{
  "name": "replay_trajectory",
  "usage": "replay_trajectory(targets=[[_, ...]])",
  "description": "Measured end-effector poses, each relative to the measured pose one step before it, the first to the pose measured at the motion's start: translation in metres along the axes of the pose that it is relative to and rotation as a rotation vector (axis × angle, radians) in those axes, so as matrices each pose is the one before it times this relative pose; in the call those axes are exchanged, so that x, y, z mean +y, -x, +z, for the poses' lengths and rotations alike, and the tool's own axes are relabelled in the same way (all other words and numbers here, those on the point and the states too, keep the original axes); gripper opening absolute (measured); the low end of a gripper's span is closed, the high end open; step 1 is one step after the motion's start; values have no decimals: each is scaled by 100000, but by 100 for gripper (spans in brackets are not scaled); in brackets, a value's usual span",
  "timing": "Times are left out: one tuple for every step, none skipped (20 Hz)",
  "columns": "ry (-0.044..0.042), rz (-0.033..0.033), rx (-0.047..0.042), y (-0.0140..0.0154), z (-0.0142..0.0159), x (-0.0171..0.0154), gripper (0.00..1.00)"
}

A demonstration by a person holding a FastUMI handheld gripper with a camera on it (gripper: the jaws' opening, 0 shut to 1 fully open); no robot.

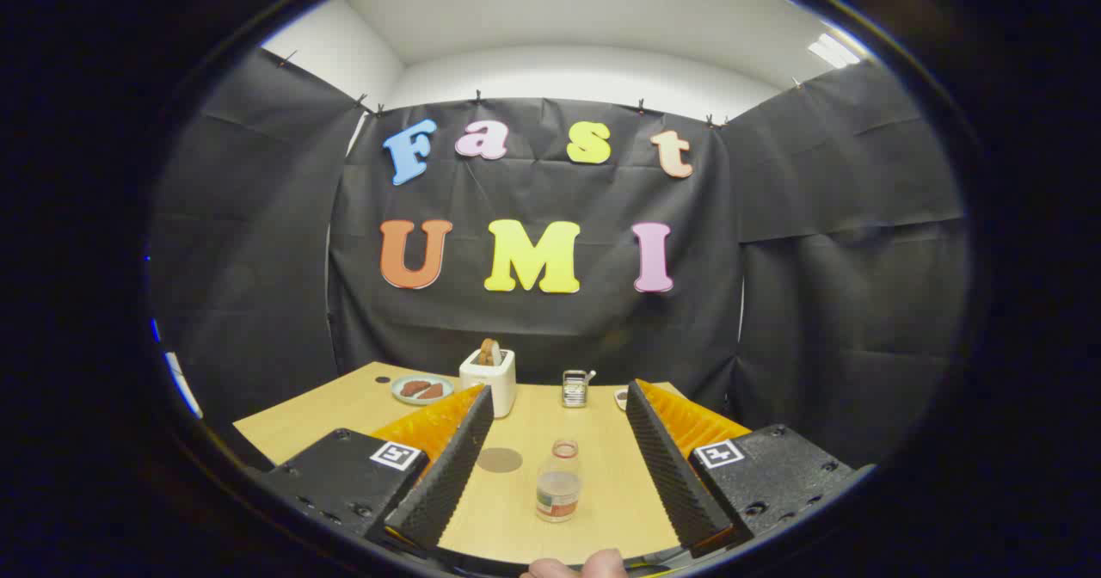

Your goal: Take the bottle from table, then pour the juice into the cup, finally place the bottle on the coaster

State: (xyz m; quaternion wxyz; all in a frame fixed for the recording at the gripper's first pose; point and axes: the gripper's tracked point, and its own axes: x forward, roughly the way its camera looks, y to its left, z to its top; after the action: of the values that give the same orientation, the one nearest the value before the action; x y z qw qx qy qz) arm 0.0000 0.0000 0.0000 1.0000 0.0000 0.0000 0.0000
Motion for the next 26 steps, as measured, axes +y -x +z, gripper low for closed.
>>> replay_trajectory(targets=[[85,-83,-67,35,-46,14,100],[55,-49,-250,34,124,15,100],[254,-29,-144,96,36,-6,100],[64,-153,-305,25,143,-20,100],[130,-160,-22,10,-21,-101,100],[82,-15,-15,27,69,22,100],[-8,-118,83,110,-31,-33,100],[-95,-88,-189,114,107,6,100],[-128,-131,-48,94,-9,-52,100],[-62,-23,72,105,47,17,100],[48,-32,-124,82,-44,7,100],[32,-191,48,19,67,-78,100],[-163,158,30,56,-97,30,100],[-383,168,7,30,61,16,100],[-339,305,109,-6,-32,123,100],[-136,216,24,29,86,17,100],[-14,46,-31,-107,-45,-26,100],[96,65,-81,3,42,-8,100],[60,-93,-178,101,-38,-11,100],[64,7,-45,-13,-3,-4,100],[196,36,188,-11,-219,33,100],[69,117,137,-41,19,56,100],[-116,211,149,46,-113,-43,100],[-360,253,-32,-10,90,17,100],[-247,23,73,-16,3,27,100],[10,233,154,-36,22,46,100]])
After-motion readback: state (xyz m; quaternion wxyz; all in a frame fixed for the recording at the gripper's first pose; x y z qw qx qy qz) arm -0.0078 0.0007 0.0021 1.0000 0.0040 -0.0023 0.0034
